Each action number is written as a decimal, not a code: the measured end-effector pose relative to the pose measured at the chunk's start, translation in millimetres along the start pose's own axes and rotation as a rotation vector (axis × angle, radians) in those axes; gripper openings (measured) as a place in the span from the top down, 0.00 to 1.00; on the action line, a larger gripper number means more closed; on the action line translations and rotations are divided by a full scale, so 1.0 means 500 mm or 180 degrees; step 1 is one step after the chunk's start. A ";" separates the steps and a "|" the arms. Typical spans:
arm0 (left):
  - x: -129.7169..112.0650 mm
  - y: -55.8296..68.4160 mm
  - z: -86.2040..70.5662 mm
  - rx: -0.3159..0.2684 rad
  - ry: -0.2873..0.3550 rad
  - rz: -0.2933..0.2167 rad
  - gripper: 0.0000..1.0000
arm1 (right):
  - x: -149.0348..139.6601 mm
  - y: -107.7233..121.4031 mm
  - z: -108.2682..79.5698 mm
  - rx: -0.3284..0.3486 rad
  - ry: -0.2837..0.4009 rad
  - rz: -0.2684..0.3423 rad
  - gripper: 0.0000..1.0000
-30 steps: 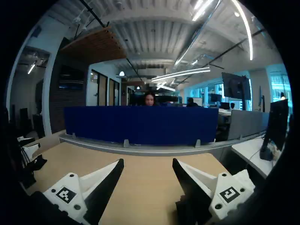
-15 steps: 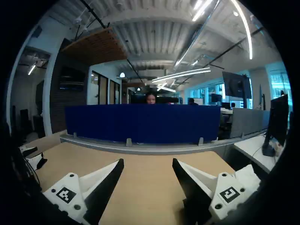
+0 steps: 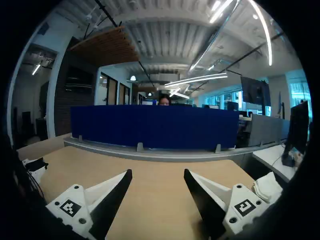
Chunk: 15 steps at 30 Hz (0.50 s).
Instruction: Fold towel
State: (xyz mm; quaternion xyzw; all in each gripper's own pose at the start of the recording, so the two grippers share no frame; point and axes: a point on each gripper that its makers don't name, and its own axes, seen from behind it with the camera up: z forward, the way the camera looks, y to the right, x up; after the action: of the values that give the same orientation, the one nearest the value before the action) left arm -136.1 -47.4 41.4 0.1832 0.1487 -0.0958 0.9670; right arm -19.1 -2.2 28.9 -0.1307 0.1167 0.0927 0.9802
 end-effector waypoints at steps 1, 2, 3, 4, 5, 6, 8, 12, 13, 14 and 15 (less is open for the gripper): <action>-0.003 0.000 0.000 -0.0004 0.0003 -0.0009 0.08 | -0.001 -0.002 0.001 0.0006 0.0000 -0.0005 0.00; -0.007 0.001 0.000 -0.0008 0.0006 -0.0017 0.08 | -0.002 -0.003 0.003 0.0011 -0.0001 -0.0010 0.00; -0.009 0.000 0.000 -0.0008 0.0009 -0.0021 0.08 | -0.002 -0.003 0.003 0.0011 0.0001 -0.0013 0.00; -0.013 0.000 -0.001 -0.0008 0.0012 -0.0025 0.08 | -0.003 -0.003 0.004 0.0010 0.0004 -0.0016 0.00; -0.016 -0.001 -0.001 -0.0008 0.0015 -0.0029 0.08 | -0.003 -0.002 0.005 0.0010 0.0006 -0.0018 0.00; -0.018 0.000 -0.001 -0.0008 0.0016 -0.0032 0.08 | -0.002 -0.002 0.005 0.0009 0.0014 -0.0017 0.00; -0.024 0.000 0.000 -0.0008 0.0018 -0.0038 0.08 | 0.000 -0.001 0.006 0.0008 0.0032 -0.0013 0.00; -0.029 -0.001 0.002 -0.0002 0.0017 -0.0036 0.08 | 0.001 0.004 0.004 0.0000 0.0043 -0.0013 0.00; -0.031 -0.002 0.004 0.0003 0.0015 -0.0032 0.08 | 0.001 0.006 0.004 -0.0004 0.0043 -0.0014 0.00; -0.032 -0.002 0.006 0.0007 0.0014 -0.0028 0.08 | 0.001 0.007 0.004 -0.0007 0.0042 -0.0015 0.00; -0.034 -0.003 0.008 0.0011 0.0010 -0.0028 0.08 | 0.002 0.008 0.003 -0.0011 0.0042 -0.0016 0.00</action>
State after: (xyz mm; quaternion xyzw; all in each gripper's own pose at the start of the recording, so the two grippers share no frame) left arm -151.4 -48.0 49.7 0.1844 0.1509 -0.1000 0.9660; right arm -18.9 2.3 29.2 -0.1333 0.1228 0.0896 0.9794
